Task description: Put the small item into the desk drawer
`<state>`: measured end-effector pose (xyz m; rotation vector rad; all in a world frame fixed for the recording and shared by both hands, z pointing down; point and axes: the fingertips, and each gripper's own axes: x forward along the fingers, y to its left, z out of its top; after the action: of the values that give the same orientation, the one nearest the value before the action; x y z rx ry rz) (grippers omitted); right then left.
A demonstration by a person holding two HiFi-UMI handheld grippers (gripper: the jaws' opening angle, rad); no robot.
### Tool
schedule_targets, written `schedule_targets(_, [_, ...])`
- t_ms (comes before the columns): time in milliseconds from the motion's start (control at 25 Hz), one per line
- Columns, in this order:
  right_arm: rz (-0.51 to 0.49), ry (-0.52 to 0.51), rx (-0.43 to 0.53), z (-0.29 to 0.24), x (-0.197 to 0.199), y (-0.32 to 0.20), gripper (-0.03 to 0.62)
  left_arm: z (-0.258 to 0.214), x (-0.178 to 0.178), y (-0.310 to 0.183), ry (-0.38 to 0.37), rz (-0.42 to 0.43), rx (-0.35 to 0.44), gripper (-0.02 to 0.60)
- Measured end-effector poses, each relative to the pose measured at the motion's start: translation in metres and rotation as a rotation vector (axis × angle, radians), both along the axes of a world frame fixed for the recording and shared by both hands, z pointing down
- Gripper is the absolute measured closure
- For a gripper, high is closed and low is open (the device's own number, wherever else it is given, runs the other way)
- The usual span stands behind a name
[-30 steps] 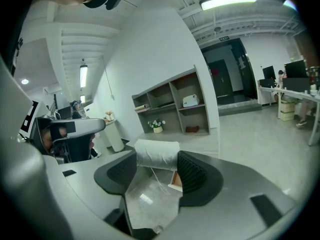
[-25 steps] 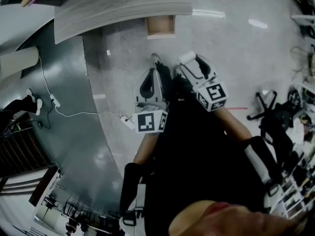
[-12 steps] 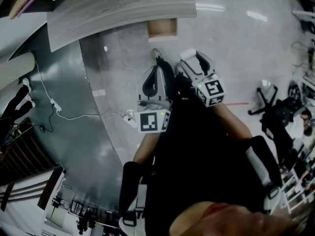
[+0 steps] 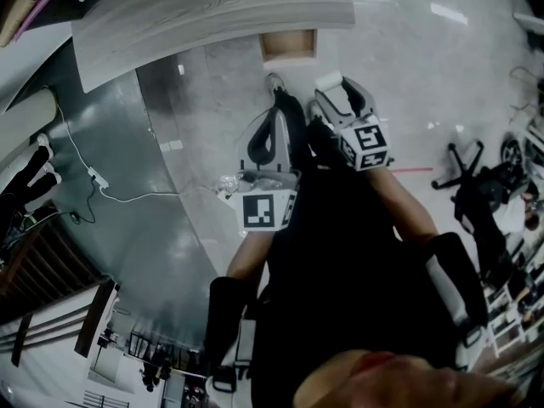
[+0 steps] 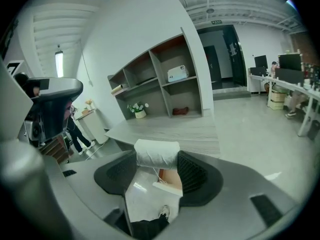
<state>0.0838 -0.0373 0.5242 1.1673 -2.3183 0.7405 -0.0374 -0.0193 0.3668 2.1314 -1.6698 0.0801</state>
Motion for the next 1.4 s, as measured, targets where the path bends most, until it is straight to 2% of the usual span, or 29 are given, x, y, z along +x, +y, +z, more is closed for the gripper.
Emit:
schedule_targets(440, [0.004,0.055,-0.084,0.062,-0.018,-0.029,0.341,0.018,-0.006,-0.032,0.028,0.008,-0.017,0.583])
schedule_targets(1400, [0.023,0.218,-0.285,0.221,-0.019,-0.054,0.341,0.052,-0.017,-0.069,0.058,-0.008,-0.066,0.583])
